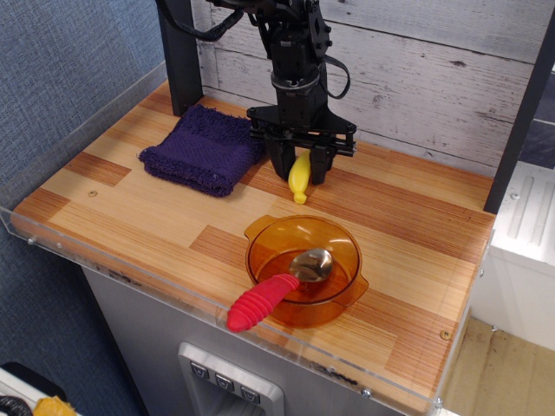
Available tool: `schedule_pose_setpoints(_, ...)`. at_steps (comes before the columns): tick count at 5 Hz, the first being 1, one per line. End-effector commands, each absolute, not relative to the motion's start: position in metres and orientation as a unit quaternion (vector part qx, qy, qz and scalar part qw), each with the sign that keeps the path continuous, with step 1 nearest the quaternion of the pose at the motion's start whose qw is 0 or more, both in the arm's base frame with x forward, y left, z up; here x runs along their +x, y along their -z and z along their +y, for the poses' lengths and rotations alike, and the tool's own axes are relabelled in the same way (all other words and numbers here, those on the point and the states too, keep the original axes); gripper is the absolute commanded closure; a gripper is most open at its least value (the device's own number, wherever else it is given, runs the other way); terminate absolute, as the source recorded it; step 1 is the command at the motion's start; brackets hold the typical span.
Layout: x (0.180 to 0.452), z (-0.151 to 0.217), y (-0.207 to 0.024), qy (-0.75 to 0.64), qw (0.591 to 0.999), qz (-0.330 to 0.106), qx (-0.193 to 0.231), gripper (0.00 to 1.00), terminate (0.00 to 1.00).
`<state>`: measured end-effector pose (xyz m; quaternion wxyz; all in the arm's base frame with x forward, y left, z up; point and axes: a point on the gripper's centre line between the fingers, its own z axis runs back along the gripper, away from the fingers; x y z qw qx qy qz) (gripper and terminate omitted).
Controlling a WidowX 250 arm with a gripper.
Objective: Pick up the banana and place it on the right of the purple cloth
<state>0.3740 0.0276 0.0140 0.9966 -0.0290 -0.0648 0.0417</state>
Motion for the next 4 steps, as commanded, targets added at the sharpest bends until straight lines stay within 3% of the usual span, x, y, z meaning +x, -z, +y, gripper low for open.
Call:
schedule_pose_setpoints(1,0.376,0.025,-0.041,-0.033,0.994,-0.095,-0.030,0.00,0.00)
schedule_pose_setpoints(2,0.377,0.025,-0.063,-0.037,0.992,-0.116,-0.022,0.00,0.00)
schedule_pose_setpoints(4,0.356,0.029,-0.106,-0.010,0.995,-0.102,0.011,0.00,0.00)
